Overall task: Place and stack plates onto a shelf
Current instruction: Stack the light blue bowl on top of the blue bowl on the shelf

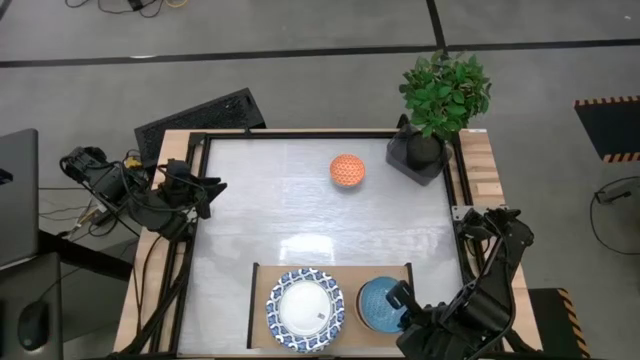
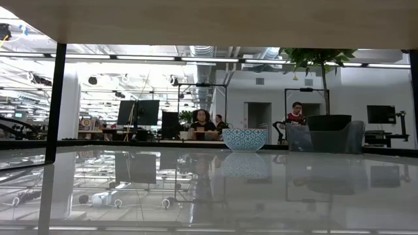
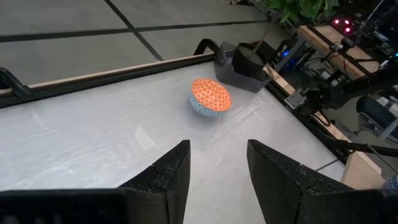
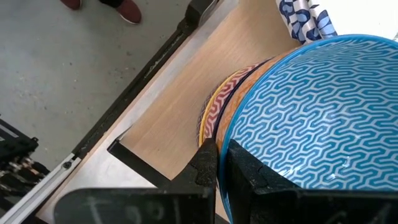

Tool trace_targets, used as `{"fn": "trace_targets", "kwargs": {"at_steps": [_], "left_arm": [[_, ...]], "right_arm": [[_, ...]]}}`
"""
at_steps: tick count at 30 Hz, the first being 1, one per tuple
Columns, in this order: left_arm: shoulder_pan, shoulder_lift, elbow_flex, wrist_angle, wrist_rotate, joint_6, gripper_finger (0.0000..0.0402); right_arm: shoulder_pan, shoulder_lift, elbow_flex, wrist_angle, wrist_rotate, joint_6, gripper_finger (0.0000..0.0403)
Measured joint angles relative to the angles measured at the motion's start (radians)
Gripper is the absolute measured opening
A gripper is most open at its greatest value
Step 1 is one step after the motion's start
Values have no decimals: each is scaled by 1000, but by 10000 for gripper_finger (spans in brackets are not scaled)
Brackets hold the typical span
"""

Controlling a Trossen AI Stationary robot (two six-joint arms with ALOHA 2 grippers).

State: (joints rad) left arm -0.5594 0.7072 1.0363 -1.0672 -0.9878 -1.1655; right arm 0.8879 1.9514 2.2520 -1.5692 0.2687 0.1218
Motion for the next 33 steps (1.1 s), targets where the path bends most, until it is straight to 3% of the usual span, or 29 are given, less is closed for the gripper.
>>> {"fn": "trace_targets", "kwargs": {"at_steps": [8, 16, 33], "left_arm": [[0, 0, 0, 0, 0, -2, 143], [0, 0, 0, 0, 0, 0, 143], [0, 0, 0, -8, 1, -1, 143]], "right_arm": [[-6, 0, 0, 7, -10, -2, 35], [-7, 0, 0, 7, -12, 0, 94], [-10, -16, 23, 7, -10, 2, 102]]}}
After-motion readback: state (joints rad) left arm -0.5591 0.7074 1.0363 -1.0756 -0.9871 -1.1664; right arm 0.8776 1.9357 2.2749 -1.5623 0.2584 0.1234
